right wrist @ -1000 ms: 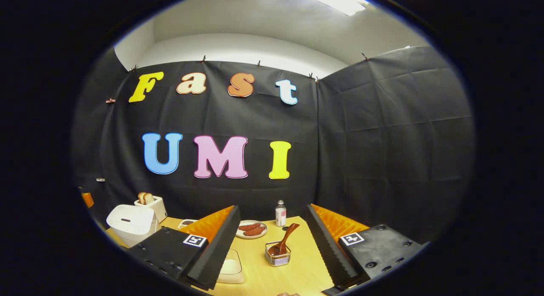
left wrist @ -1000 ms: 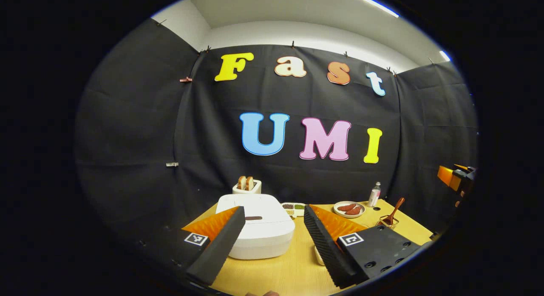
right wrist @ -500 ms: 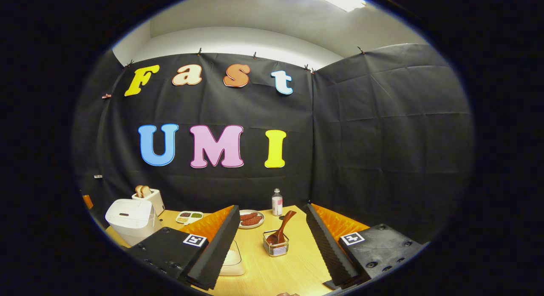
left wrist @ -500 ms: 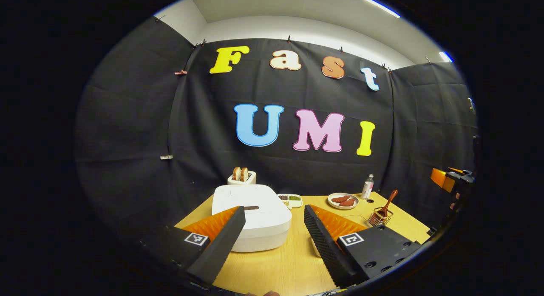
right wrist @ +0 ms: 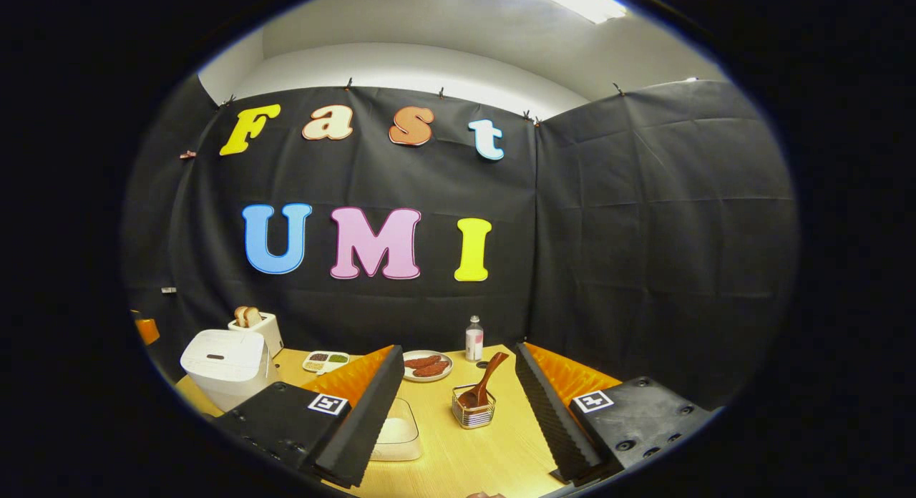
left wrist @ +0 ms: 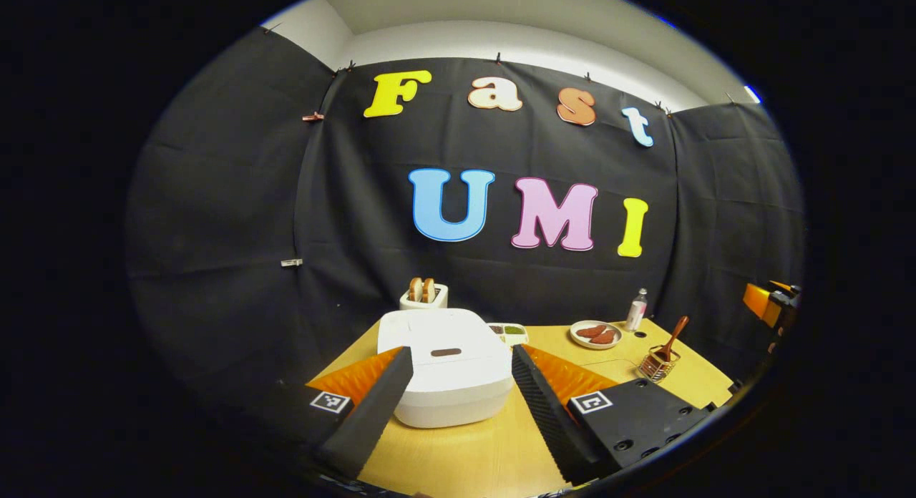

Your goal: Close the left gripper, press the button to open the rice cooker; take a wooden spoon from the chopstick holder with the right hand, scoop a spoonful of rice and pour it into the rice cooker, then put the wooden spoon back into the chopstick holder.

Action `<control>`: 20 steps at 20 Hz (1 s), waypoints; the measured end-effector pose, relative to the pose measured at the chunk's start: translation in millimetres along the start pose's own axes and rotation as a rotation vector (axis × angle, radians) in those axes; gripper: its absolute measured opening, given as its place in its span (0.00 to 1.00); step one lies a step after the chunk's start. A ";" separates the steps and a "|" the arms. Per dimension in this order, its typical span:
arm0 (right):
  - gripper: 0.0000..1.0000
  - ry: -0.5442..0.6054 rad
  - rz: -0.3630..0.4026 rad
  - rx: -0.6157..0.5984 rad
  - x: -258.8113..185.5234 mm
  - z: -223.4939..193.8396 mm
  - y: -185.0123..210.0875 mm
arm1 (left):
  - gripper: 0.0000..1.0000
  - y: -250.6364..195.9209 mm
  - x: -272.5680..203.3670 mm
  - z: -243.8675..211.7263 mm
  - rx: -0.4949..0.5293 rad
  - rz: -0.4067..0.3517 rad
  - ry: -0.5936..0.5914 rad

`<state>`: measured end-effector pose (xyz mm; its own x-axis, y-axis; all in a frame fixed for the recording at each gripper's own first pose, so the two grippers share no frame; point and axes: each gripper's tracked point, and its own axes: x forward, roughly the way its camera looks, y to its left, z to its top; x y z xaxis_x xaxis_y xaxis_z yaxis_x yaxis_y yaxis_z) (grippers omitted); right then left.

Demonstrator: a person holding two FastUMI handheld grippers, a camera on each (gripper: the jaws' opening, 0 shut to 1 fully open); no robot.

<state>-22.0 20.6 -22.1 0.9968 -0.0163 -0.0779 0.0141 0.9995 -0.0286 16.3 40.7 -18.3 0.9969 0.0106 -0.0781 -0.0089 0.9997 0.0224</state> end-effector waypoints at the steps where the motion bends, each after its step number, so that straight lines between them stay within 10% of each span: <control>1: 0.98 0.004 -0.001 -0.003 5.0 -2.3 -2.7 | 0.96 2.2 5.6 5.7 0.006 0.009 -0.005; 7: 0.98 0.038 -0.014 0.013 26.9 -13.9 -26.1 | 0.85 25.9 58.1 12.9 -0.008 0.068 0.041; 20: 0.98 0.130 -0.049 0.055 50.6 -51.1 -67.5 | 0.09 21.7 174.9 -39.3 -0.136 -0.056 0.286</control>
<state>23.6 -49.1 -75.1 0.9763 -0.0653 -0.2063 0.0707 0.9973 0.0192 187.4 65.1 -70.7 0.9341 -0.0578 -0.3524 0.0154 0.9924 -0.1219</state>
